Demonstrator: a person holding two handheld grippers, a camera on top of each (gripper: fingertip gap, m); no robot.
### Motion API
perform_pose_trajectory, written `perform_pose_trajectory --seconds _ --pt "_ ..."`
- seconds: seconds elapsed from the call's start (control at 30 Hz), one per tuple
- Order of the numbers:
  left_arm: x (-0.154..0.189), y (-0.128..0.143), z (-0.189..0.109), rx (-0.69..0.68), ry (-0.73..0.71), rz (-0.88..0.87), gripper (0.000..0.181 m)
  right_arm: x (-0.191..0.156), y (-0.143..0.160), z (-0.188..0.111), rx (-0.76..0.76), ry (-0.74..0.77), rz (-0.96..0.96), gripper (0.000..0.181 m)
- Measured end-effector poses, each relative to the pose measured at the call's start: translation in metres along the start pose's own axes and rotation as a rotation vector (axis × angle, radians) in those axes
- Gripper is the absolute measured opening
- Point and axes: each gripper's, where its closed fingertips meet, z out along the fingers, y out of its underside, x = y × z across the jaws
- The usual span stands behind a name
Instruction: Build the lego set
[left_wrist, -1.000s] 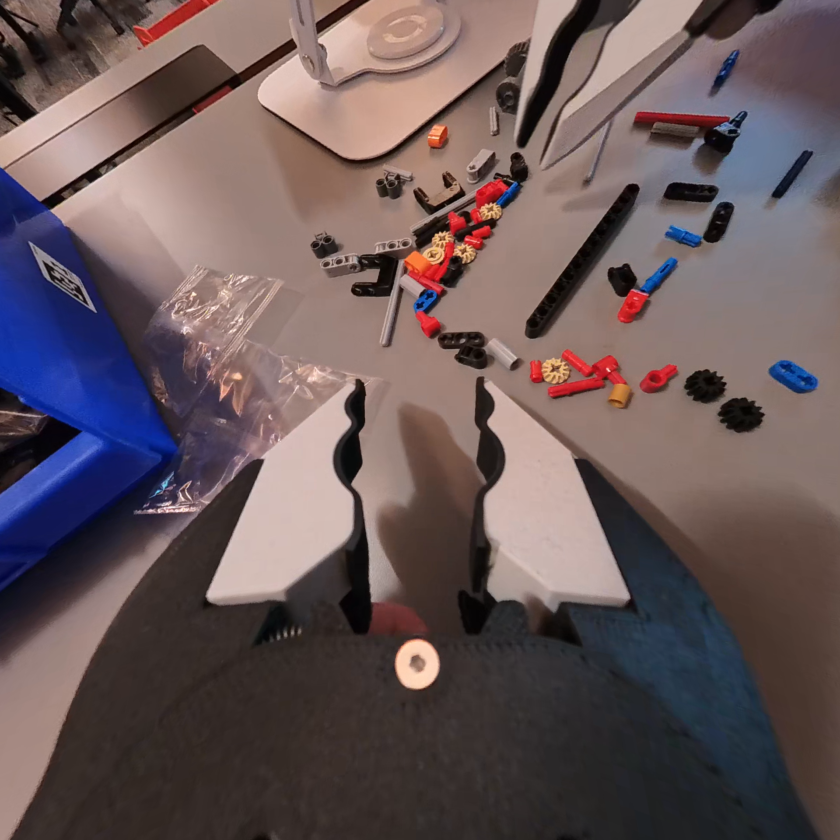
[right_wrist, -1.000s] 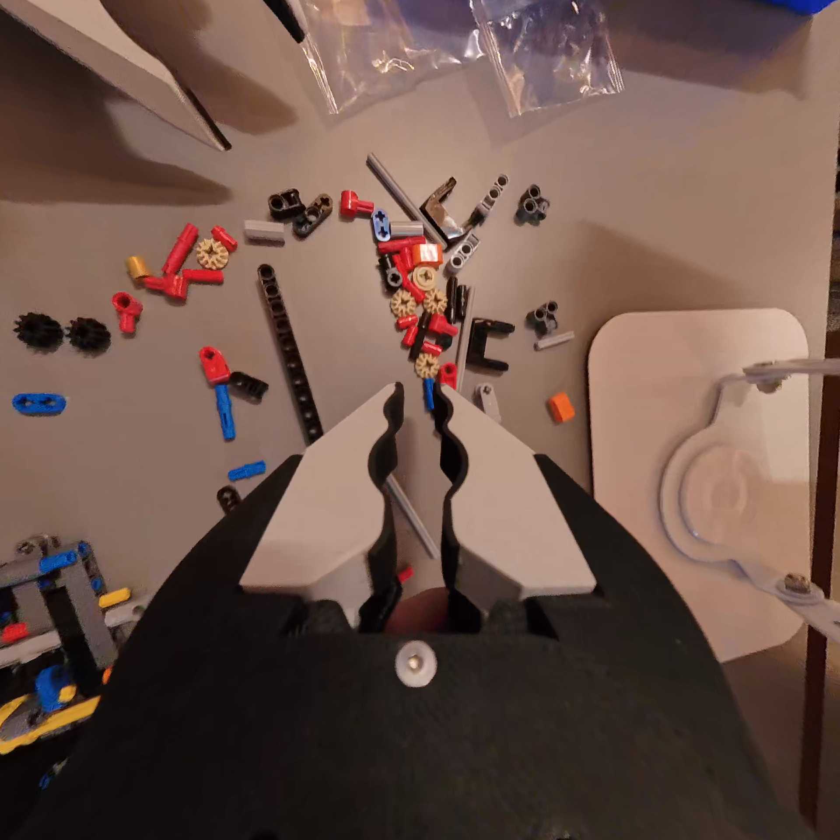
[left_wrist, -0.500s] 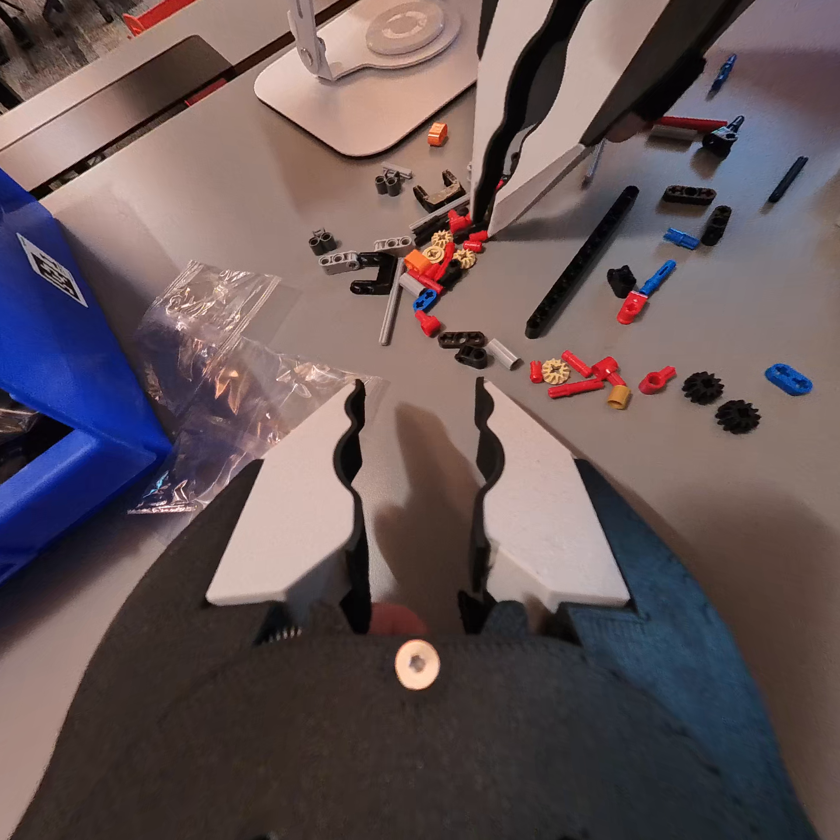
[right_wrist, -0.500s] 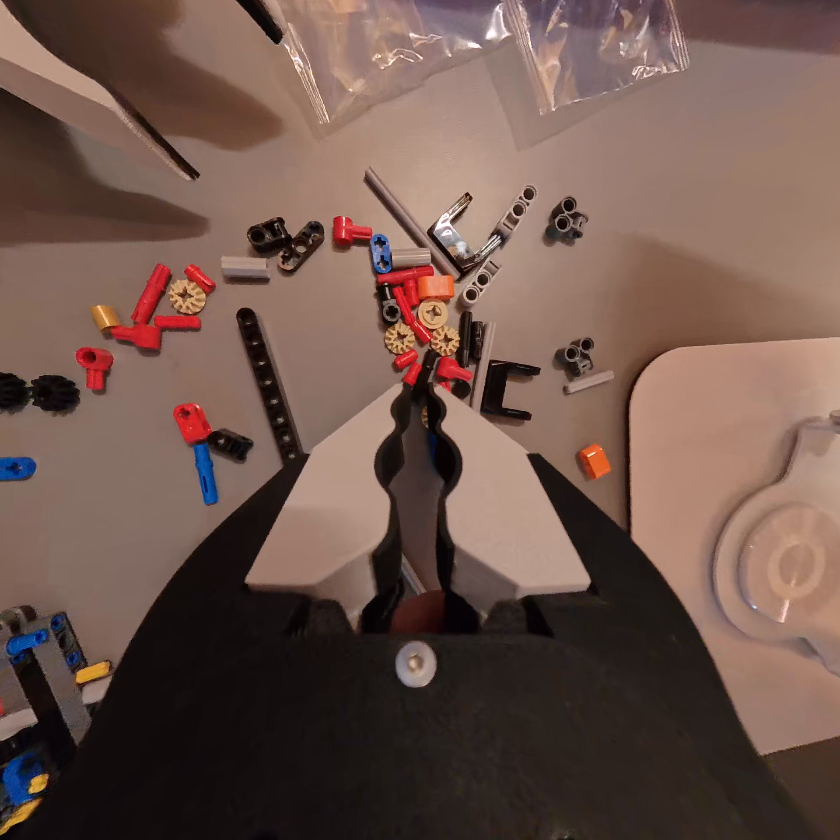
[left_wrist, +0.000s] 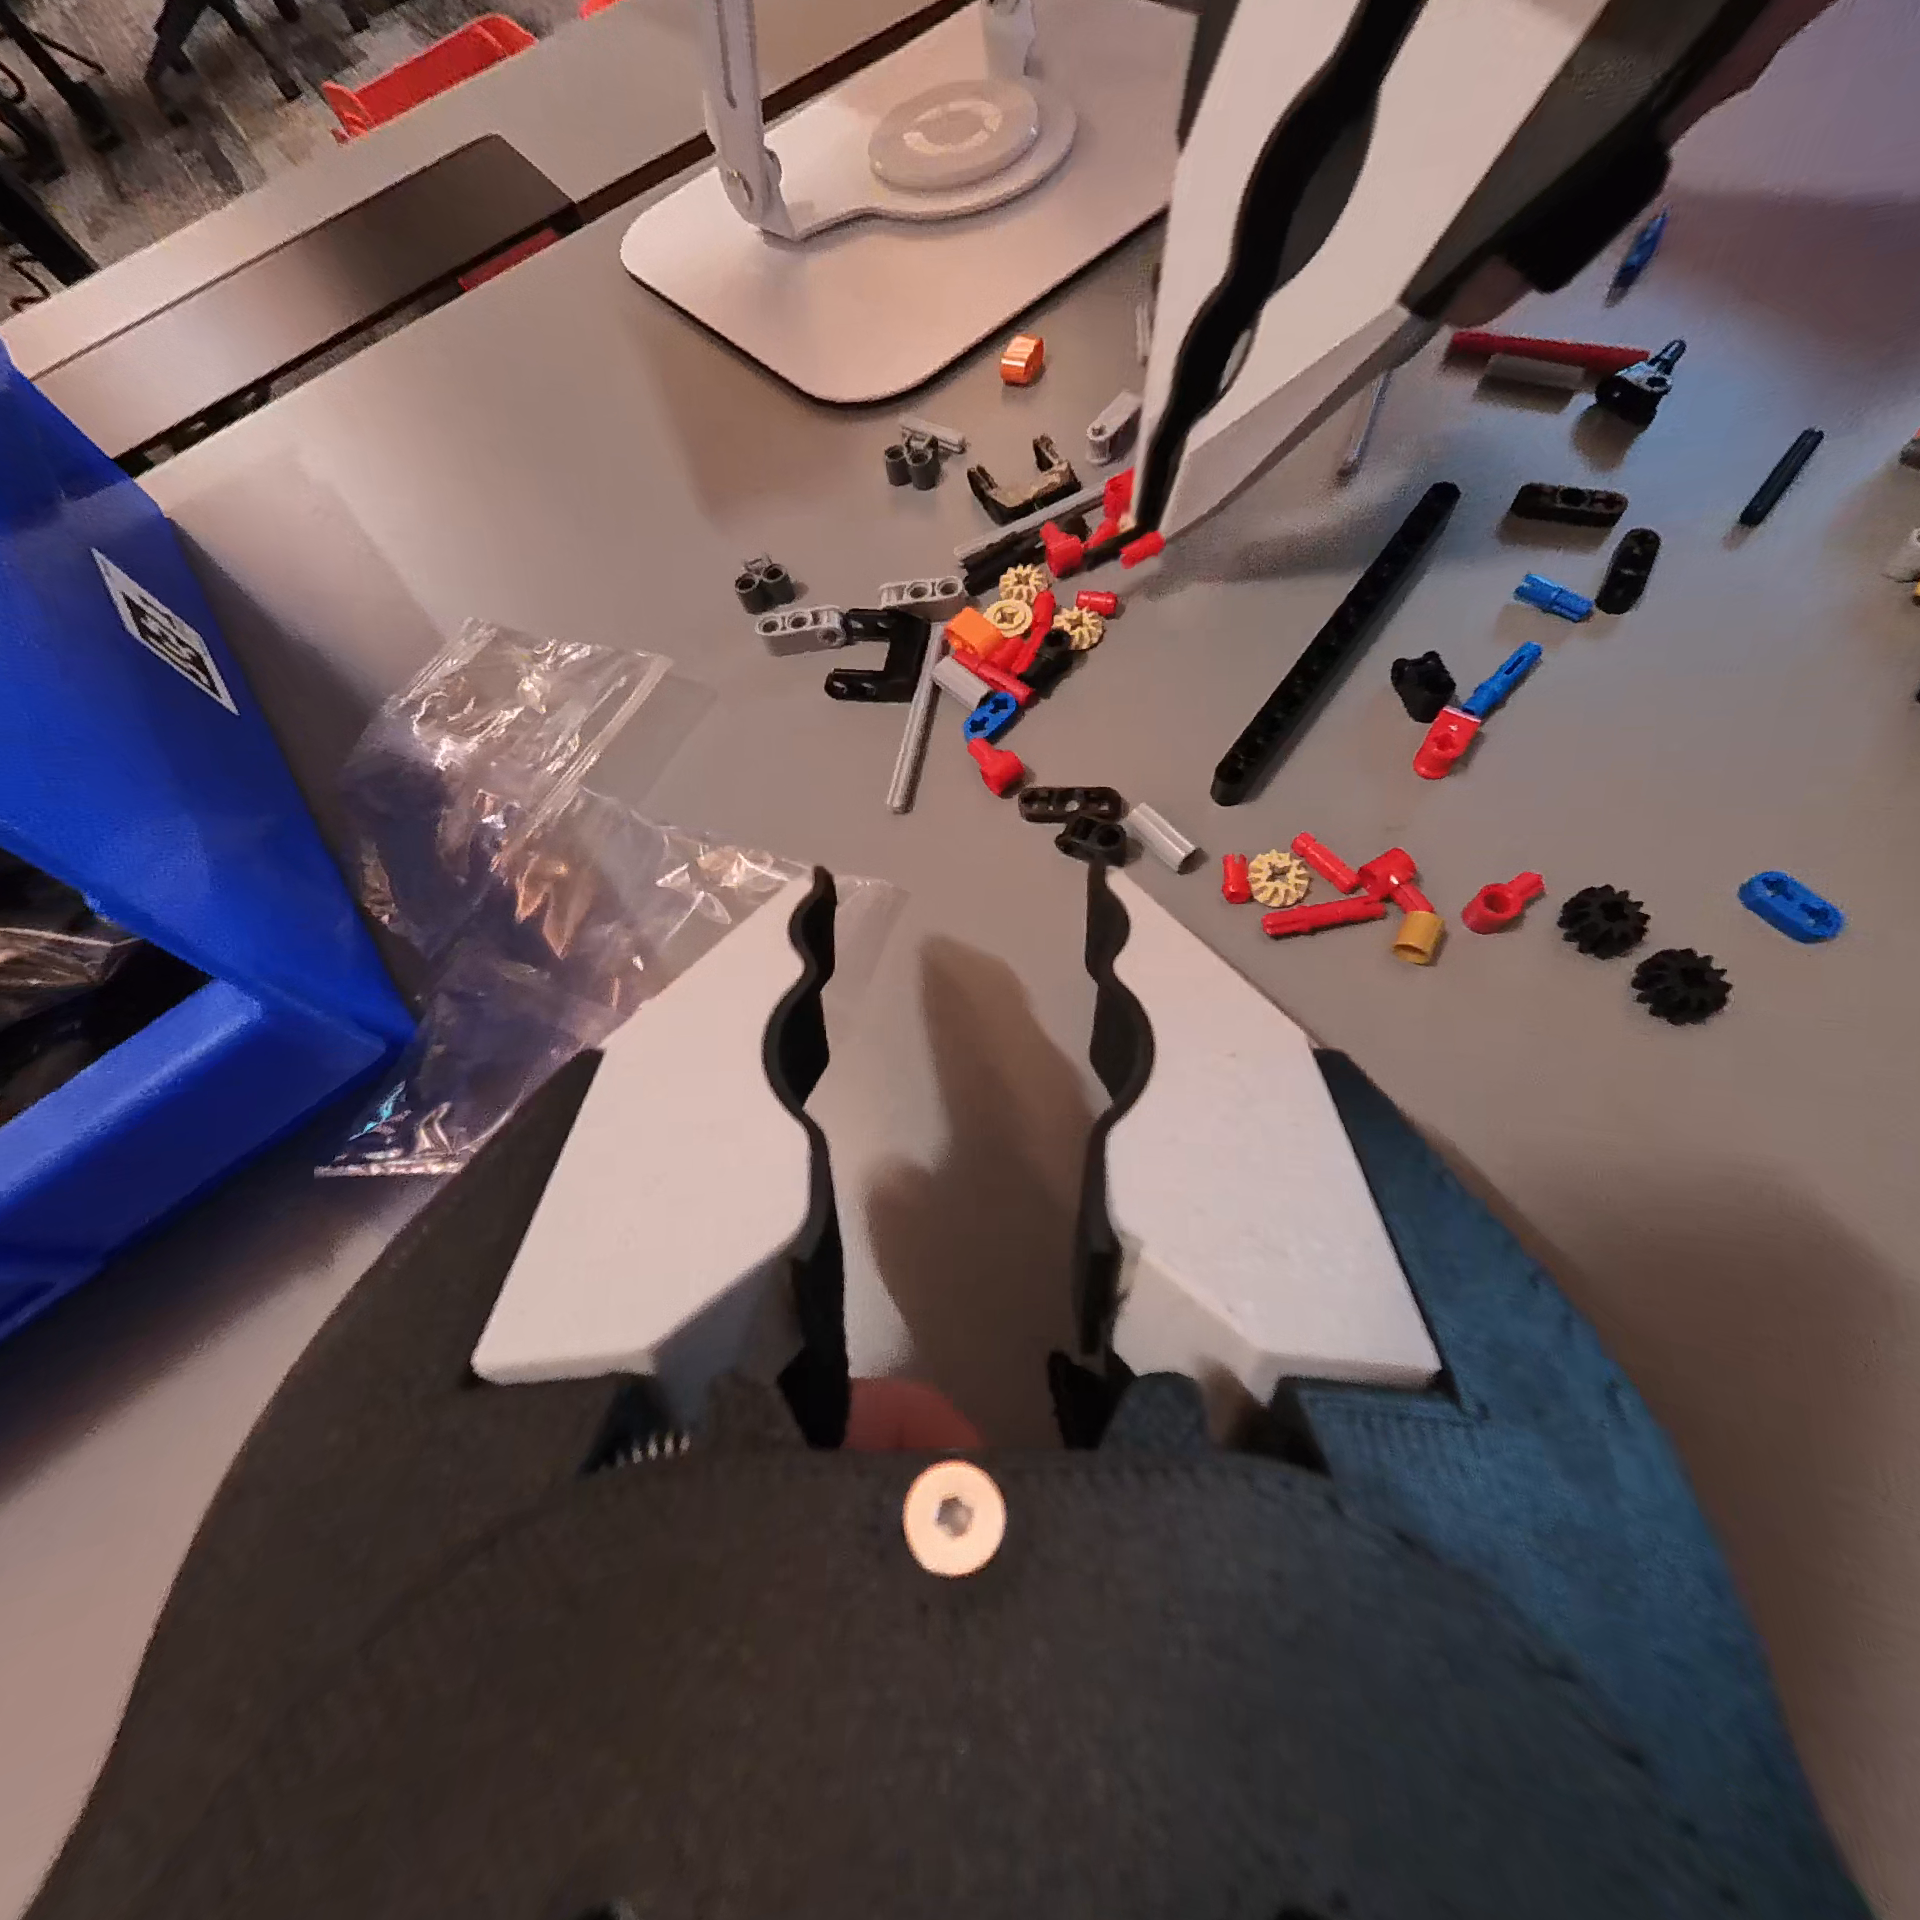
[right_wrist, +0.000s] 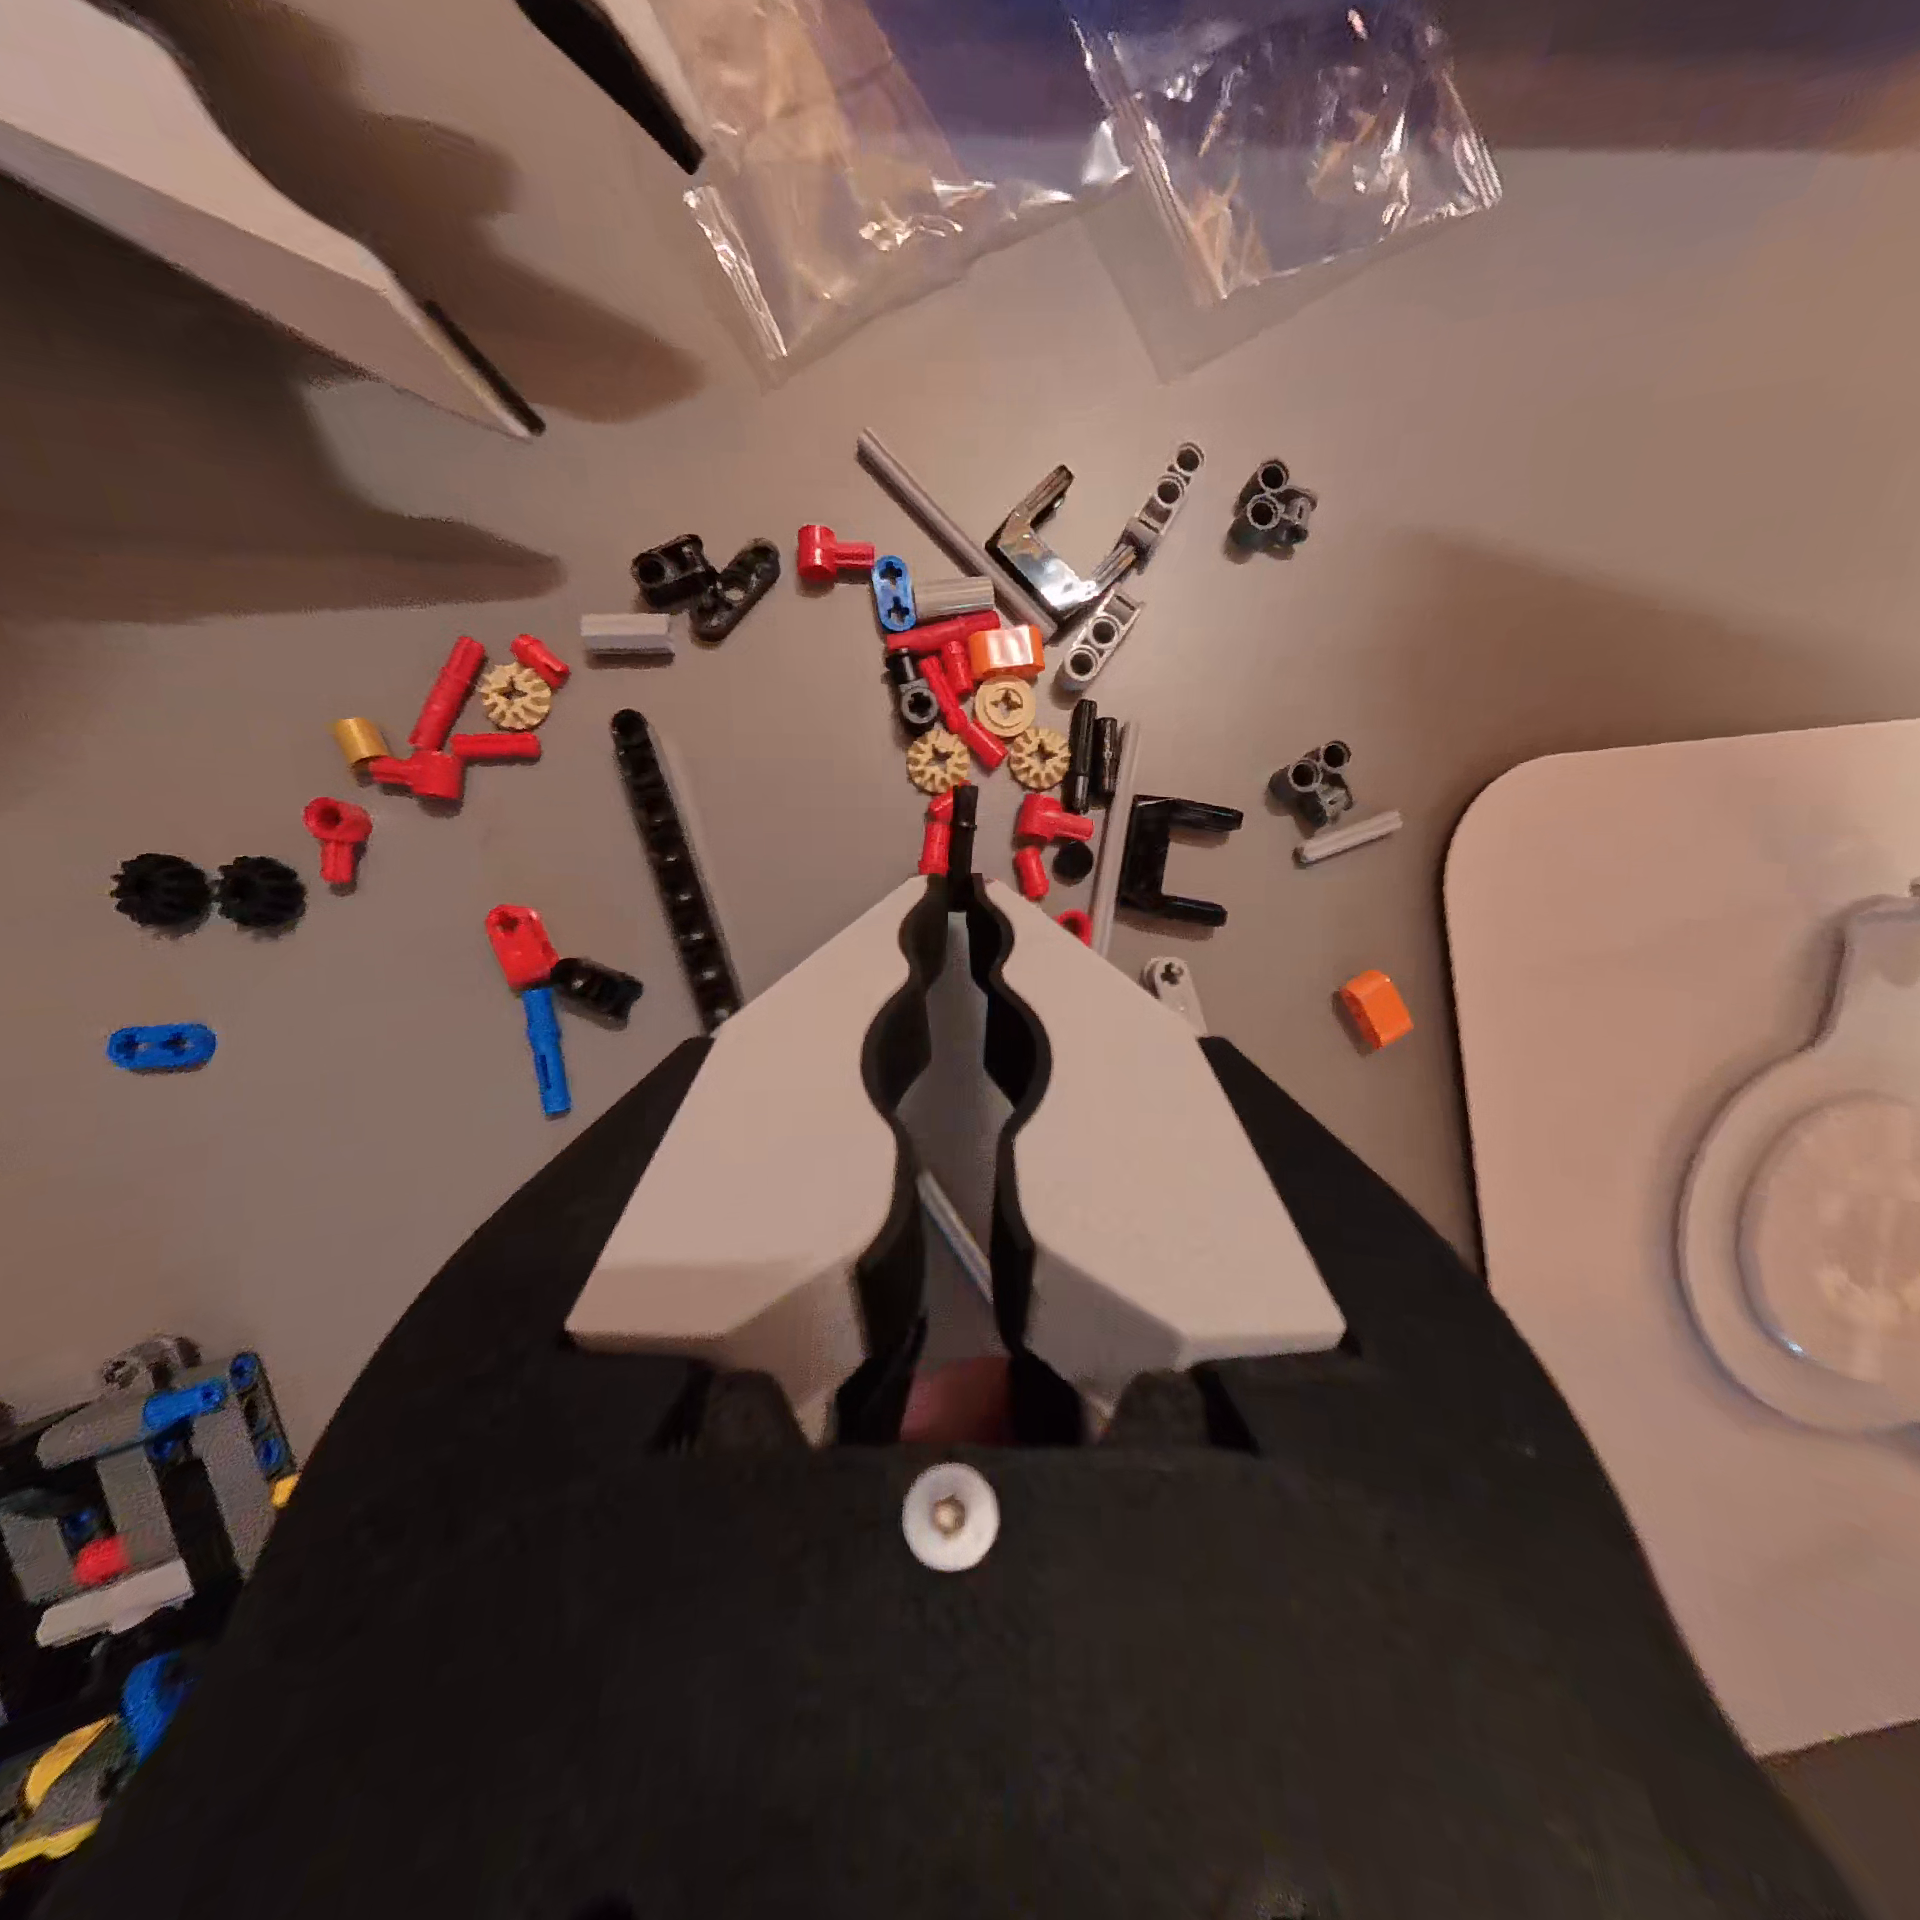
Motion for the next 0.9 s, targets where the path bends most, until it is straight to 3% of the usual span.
perform_pose_trajectory --seconds 0.13,0.4,0.67,0.9 --pt "0.004 -0.010 -0.002 0.044 0.023 -0.018 0.042 -0.015 -0.011 -0.015 0.070 0.026 -0.056 0.002" --pt "0.031 -0.042 -0.004 0.124 0.197 -0.026 0.029 -0.046 -0.033 -0.033 0.155 0.193 -0.364 0.001" --pt "0.053 -0.064 -0.005 0.160 0.514 -0.310 0.013 -0.055 -0.046 -0.043 0.162 0.402 -0.599 0.001" --pt "0.058 -0.064 -0.003 0.163 0.584 -0.395 0.005 -0.053 -0.050 -0.044 0.178 0.448 -0.645 0.001"
